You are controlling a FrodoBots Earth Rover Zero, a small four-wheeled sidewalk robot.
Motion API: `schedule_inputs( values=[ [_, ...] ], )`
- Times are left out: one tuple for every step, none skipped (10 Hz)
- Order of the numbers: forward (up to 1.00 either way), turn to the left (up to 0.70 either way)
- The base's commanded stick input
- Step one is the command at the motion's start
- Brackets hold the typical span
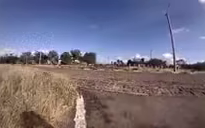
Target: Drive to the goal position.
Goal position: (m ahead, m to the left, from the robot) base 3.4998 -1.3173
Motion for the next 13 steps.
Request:
schedule_inputs(
  values=[
    [0.45,0.00],
    [0.45,0.00],
    [0.45,0.00],
    [0.45,0.00],
    [0.45,0.00],
    [0.45,0.00],
    [0.45,0.00],
    [0.45,0.00],
    [0.45,0.00],
    [0.45,0.00],
    [0.45,0.00],
    [0.45,0.00],
    [0.45,0.00]
  ],
)
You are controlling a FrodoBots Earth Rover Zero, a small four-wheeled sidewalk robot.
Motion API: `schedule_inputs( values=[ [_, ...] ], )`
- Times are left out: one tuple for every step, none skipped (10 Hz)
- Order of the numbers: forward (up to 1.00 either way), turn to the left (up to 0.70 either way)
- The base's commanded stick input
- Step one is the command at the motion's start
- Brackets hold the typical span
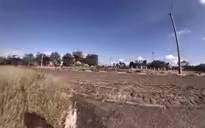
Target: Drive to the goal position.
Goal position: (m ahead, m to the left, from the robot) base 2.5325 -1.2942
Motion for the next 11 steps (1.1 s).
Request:
schedule_inputs(
  values=[
    [0.45,0.00],
    [0.45,0.00],
    [0.45,0.00],
    [0.45,0.00],
    [0.45,0.00],
    [0.45,0.00],
    [0.45,0.00],
    [0.45,-0.27],
    [0.45,-0.27],
    [0.45,-0.27],
    [0.45,-0.27]
  ],
)
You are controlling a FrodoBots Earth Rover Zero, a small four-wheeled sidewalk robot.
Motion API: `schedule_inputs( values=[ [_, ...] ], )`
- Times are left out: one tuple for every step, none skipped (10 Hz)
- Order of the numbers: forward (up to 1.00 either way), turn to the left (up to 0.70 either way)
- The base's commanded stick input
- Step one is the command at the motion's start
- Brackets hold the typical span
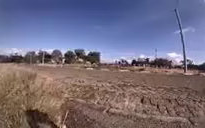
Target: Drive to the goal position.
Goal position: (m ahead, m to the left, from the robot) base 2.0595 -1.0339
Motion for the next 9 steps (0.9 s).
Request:
schedule_inputs(
  values=[
    [0.45,-0.27],
    [0.45,-0.27],
    [0.45,-0.27],
    [0.45,-0.27],
    [0.45,-0.27],
    [0.45,-0.27],
    [0.45,-0.27],
    [0.45,-0.27],
    [0.45,-0.27]
  ],
)
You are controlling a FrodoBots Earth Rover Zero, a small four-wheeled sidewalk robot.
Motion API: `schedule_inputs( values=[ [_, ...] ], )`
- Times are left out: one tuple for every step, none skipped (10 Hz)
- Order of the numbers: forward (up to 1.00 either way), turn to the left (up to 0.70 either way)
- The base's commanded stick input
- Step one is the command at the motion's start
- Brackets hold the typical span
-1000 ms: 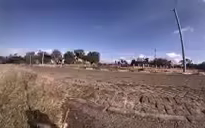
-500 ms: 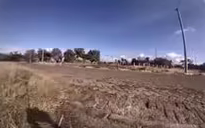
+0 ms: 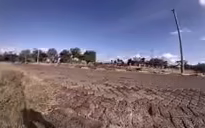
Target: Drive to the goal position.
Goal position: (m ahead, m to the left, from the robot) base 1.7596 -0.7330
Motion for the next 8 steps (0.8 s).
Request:
schedule_inputs(
  values=[
    [0.45,-0.27],
    [0.45,-0.27],
    [0.45,-0.27],
    [0.45,-0.27],
    [0.45,-0.27],
    [0.45,-0.27],
    [0.25,-0.66],
    [0.12,-0.55]
  ],
)
